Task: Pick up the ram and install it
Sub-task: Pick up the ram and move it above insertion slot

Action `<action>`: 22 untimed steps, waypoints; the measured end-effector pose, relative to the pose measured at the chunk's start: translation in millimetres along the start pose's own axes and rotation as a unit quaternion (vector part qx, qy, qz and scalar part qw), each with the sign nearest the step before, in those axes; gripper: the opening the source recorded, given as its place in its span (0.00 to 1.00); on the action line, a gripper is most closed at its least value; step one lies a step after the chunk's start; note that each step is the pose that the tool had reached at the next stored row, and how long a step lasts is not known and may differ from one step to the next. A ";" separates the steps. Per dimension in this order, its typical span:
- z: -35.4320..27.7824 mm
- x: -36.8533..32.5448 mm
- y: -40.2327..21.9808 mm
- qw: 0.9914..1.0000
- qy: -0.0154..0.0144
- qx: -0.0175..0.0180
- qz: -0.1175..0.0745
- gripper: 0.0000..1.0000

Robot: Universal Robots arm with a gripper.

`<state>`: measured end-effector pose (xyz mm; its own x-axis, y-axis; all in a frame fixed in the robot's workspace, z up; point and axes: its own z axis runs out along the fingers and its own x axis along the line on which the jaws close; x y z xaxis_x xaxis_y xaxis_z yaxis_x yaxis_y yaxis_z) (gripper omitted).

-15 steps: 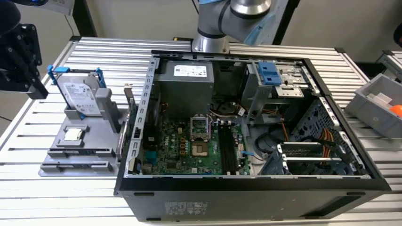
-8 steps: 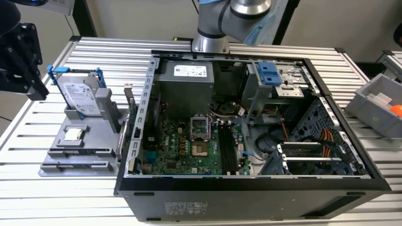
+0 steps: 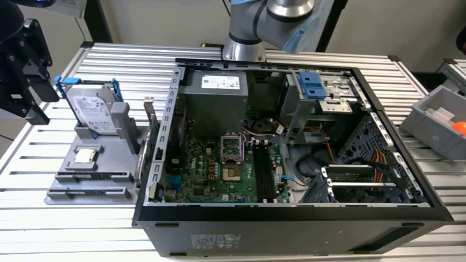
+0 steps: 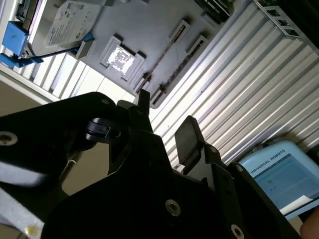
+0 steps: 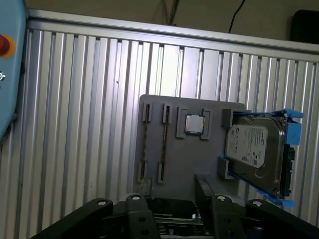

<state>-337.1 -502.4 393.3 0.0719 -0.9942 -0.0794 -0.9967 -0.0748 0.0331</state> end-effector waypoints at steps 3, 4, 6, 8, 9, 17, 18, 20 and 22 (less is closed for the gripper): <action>0.6 0.1 0.0 1.000 0.000 0.000 0.001 1.00; 0.9 0.1 0.0 1.000 0.000 0.000 0.002 1.00; 2.2 0.2 -0.1 1.000 0.000 0.000 0.005 1.00; 3.7 0.1 -0.1 1.000 0.001 0.000 0.008 1.00; 4.6 0.0 -0.1 1.000 0.004 0.000 0.008 1.00; 11.9 -3.5 -0.7 1.000 0.012 0.000 0.009 1.00; 12.3 -4.0 -0.7 1.000 0.012 0.000 0.009 1.00; 13.6 -4.6 -0.8 1.000 0.012 0.000 0.009 1.00; 14.7 -4.7 -0.9 1.000 0.012 0.000 0.009 1.00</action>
<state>-337.1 -496.5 379.0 0.0540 -0.9971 -0.0544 -0.9978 -0.0559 0.0346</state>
